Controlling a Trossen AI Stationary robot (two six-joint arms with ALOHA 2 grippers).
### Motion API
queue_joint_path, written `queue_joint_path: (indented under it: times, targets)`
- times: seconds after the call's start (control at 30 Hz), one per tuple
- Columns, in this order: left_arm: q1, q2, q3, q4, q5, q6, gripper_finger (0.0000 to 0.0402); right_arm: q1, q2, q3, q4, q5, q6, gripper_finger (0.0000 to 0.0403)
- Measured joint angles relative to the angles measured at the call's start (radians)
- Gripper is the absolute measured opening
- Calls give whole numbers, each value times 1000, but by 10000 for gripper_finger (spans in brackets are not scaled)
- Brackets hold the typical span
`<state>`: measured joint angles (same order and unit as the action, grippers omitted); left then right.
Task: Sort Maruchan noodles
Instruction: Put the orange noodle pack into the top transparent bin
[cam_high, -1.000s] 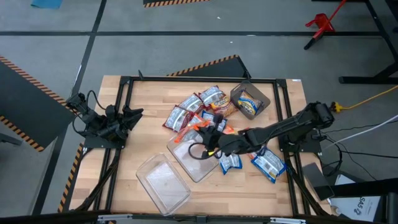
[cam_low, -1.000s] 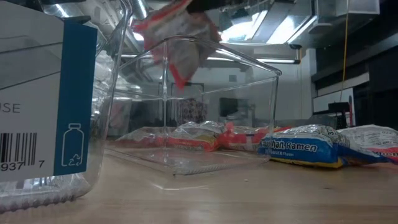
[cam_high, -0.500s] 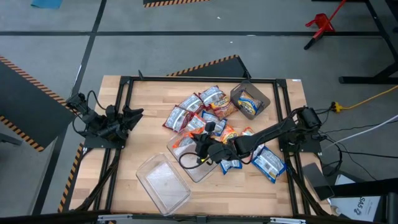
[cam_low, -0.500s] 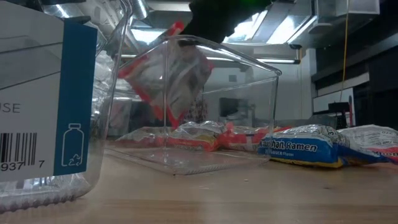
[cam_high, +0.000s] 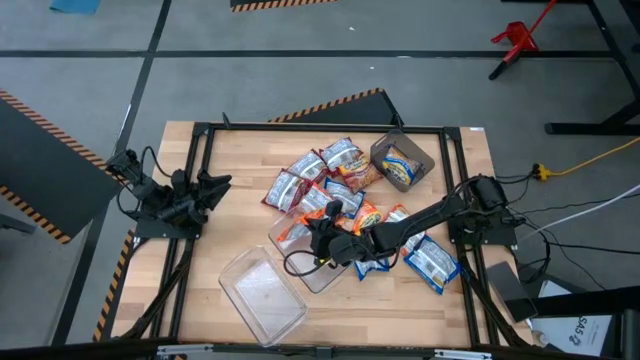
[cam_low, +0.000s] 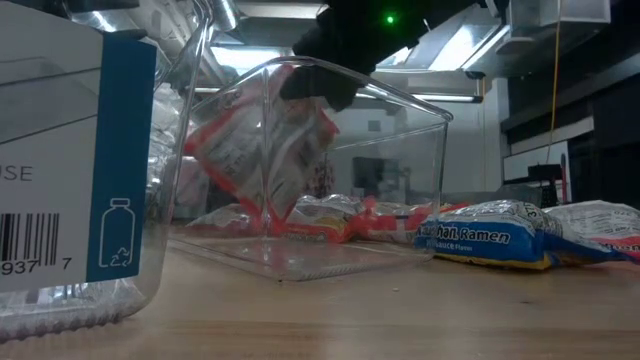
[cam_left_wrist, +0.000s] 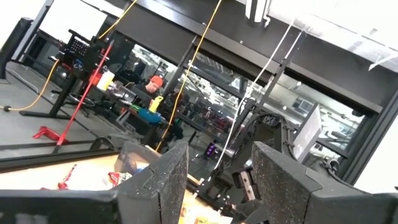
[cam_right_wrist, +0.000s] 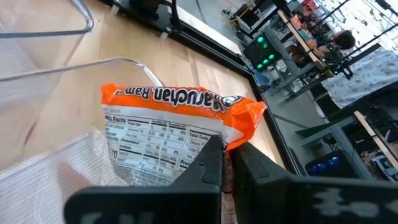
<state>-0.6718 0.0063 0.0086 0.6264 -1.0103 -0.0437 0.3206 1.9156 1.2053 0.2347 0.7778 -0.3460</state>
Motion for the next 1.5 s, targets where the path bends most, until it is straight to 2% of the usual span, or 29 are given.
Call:
queue_joint_path:
  times: [0.17,0.3,0.53,0.63,0.7,0.9,1.07,1.2,1.27,1.5]
  targets:
    - [0,0,0,-7,0,-1,172,-2,9,0,-16,-39,-1,3]
    - [0,0,0,-6,0,-6,172,0,15,0,-36,-106,-2,27]
    - [0,0,0,-9,1,-7,172,1,11,0,-91,-304,9,128]
    - [0,0,0,-9,1,-7,172,1,-10,0,-147,-408,73,169]
    - [0,0,0,-10,1,-7,172,1,-25,0,-184,-433,113,190]
    - [0,0,0,-10,1,-7,172,21,-98,0,-338,-432,168,215]
    - [0,0,0,-14,2,-7,172,47,-171,0,-335,-419,166,216]
    - [0,0,0,-14,1,-7,172,47,-186,1,-338,-302,166,216]
    - [0,0,0,-14,1,-7,172,31,-184,1,-341,-278,166,216]
    - [0,0,0,-14,1,-7,172,-1,-132,0,-350,-354,237,216]
